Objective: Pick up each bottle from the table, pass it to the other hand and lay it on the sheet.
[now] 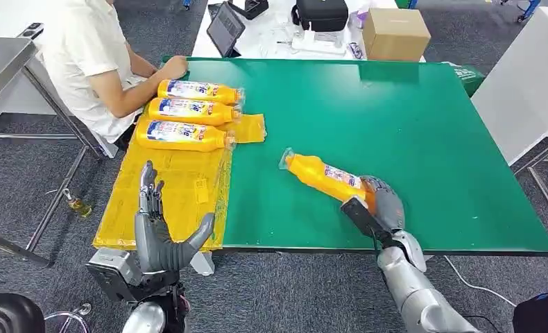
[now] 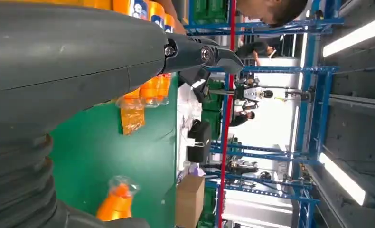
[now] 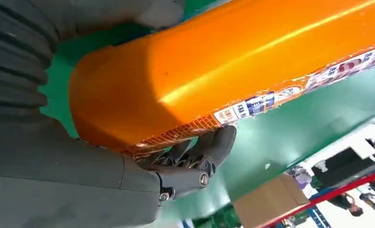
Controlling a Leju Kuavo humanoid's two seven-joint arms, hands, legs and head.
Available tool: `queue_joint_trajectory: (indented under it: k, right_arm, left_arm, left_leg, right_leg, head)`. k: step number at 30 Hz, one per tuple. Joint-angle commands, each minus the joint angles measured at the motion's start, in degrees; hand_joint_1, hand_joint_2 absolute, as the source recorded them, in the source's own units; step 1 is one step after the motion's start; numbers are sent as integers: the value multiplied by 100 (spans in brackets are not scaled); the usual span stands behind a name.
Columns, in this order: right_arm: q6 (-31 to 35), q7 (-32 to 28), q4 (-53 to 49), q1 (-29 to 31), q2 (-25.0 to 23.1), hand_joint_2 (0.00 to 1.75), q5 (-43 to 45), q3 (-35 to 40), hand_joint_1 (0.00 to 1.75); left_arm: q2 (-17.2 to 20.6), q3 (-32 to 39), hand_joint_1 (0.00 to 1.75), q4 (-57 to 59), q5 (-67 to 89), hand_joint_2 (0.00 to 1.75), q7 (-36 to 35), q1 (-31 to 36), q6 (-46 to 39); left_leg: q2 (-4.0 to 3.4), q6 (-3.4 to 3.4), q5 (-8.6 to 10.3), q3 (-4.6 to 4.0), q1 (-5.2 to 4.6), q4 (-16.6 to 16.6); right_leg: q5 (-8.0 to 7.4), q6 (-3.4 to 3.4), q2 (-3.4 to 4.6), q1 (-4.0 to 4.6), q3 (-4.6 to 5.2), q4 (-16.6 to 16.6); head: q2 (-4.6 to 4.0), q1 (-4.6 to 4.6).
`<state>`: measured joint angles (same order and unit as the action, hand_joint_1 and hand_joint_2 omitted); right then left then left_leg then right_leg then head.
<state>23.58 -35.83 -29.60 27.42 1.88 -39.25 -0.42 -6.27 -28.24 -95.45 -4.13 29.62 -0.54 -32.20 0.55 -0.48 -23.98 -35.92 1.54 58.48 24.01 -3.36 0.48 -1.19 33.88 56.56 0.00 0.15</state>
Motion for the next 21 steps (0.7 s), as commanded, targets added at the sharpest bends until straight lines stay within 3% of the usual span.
queue_joint_trajectory:
  k: [1, 8, 13, 21]
  right_arm:
    - [-699, -394, -1546, -761, -423, 175, 1214, 483, 175]
    - [-978, -183, -3031, -1108, -518, 175, 2052, 1477, 173]
    - [-1154, -223, -3292, -1243, -558, 175, 2317, 1852, 169]
    - [-1406, -62, -2904, -1225, -739, 175, 2422, 2287, 175]
  left_arm:
    - [-45, 180, 0, 991, -1329, 175, -560, 296, 332]
    - [-59, -112, 0, 1999, -2297, 175, -825, 605, 878]
    - [-110, -207, 0, 1896, -2494, 175, -774, 573, 1158]
    - [-96, -396, 0, 1646, -2154, 175, -653, 609, 1199]
  left_leg:
    - [-3, 4, -1, 14, 1, -10]
    - [-13, 15, -7, 18, -6, -11]
    - [1, 7, -2, -14, -4, -5]
    - [-11, 12, -10, 8, -2, -10]
  right_leg:
    - [1, 13, -2, 4, -12, -8]
    - [7, 22, 1, 1, -13, -4]
    - [5, 9, -4, -1, 12, 0]
    - [10, 24, 1, 5, -6, -4]
  head:
    - [0, 0]
    - [0, -2]
    - [0, 0]
    - [0, -2]
